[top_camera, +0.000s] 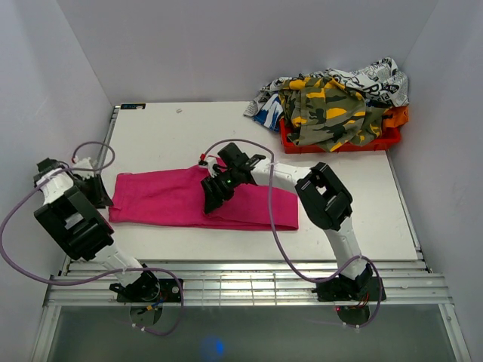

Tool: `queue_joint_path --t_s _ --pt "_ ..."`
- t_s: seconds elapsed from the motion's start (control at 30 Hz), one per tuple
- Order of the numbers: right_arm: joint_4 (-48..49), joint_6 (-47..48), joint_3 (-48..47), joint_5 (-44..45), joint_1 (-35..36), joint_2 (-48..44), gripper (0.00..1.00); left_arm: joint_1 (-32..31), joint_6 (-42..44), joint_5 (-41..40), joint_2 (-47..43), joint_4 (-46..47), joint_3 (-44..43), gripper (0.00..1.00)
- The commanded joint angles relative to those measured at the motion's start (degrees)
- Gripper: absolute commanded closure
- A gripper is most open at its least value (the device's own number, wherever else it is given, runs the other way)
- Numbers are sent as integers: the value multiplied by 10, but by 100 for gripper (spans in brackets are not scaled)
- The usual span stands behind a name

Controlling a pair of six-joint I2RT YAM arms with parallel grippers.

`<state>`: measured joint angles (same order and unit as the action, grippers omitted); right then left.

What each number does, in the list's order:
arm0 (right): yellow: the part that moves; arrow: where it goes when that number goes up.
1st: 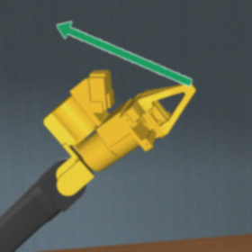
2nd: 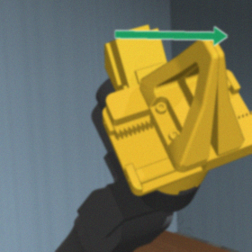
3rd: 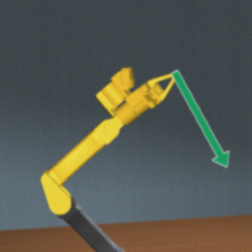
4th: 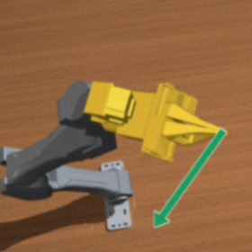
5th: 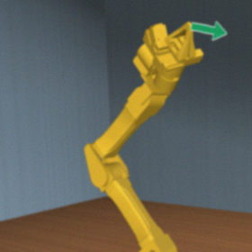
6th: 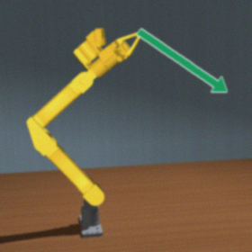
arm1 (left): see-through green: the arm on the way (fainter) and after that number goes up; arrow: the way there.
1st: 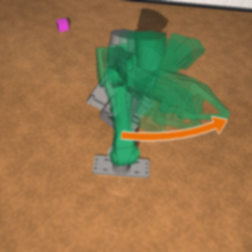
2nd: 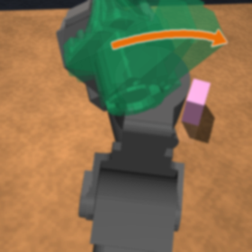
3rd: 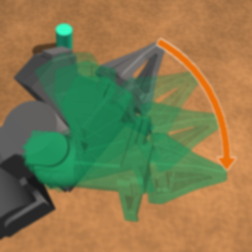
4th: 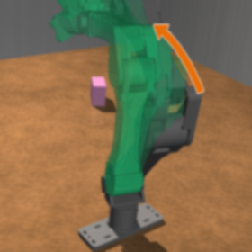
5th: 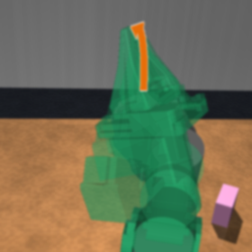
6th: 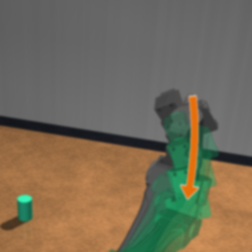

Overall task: Fold and stack the trousers
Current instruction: Fold the trousers

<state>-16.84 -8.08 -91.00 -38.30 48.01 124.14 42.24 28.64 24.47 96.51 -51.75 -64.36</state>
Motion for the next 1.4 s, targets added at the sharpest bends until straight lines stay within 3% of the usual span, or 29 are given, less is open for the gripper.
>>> queue_joint_path --t_s 0.0,0.07,0.2,0.3,0.43,0.57,0.63,0.73,0.87,0.97,1.23,1.37 --pt "4 36 0 -24 6 -52 31 -1 4 34 -14 -50 -122 54" --pt "-7 57 2 -20 -3 -82 21 -1 10 35 -21 -64 -181 49" --pt "-20 78 46 -46 -42 -185 19 -1 28 63 -50 -76 -219 47" --pt "-20 97 129 -49 -92 -263 25 -1 41 113 -88 -85 -212 46" --pt "-51 121 230 -65 -211 -323 44 -30 72 194 -148 -116 -171 46" --pt "-122 162 313 -112 -320 -346 58 -173 61 240 -211 -111 -120 47" --pt "-123 168 338 -145 -364 -359 66 -227 6 286 -228 -91 -94 48" --pt "-137 184 359 -171 -376 -355 68 -331 -91 326 -231 -17 -45 50" --pt "-138 190 381 -198 -376 -330 66 -462 -188 343 -192 98 15 51" --pt "-151 208 396 -192 -377 -305 65 -521 -234 340 -158 158 48 53" --pt "-187 236 401 -45 -375 -224 65 -568 -264 284 -5 206 80 59" --pt "-205 239 381 41 -370 -230 61 -567 -240 163 79 170 62 66"
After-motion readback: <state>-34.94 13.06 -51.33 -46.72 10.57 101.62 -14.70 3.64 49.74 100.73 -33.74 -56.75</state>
